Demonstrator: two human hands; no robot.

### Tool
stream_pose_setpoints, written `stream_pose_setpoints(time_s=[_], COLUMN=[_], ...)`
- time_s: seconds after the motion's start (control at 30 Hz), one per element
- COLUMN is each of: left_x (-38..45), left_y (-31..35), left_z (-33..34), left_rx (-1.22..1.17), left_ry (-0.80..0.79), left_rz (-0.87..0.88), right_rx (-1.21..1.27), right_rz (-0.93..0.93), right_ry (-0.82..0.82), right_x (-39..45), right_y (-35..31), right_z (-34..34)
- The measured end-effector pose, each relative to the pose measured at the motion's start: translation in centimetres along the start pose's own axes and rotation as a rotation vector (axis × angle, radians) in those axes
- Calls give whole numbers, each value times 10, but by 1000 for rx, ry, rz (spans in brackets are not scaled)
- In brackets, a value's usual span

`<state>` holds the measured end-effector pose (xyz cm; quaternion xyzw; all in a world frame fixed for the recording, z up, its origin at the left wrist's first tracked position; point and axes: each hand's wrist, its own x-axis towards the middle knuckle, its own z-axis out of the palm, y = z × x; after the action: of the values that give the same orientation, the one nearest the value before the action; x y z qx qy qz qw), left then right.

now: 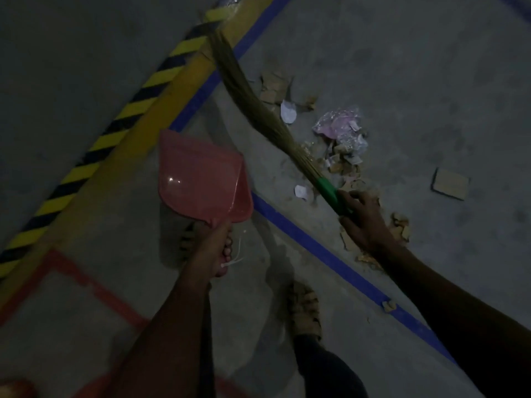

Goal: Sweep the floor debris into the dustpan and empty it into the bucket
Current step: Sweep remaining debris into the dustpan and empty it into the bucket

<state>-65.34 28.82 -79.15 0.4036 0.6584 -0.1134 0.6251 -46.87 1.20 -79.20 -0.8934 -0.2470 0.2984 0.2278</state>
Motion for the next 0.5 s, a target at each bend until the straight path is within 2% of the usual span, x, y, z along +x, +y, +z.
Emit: stream_pose_setpoints(time_s=[0.2,0.33,0.5], left_x=[44,61,89], left_y=[47,81,120], left_z=[-35,-66,-106], left_rx=[84,146,155], left_ry=[-15,44,47], left_rz=[-35,23,-19], right_rx=[281,378,500], right_rz=[176,240,305], right_ry=[30,34,7], right_x=[90,168,261], right_y=[-67,-129,-215], right_z=[51,77,97])
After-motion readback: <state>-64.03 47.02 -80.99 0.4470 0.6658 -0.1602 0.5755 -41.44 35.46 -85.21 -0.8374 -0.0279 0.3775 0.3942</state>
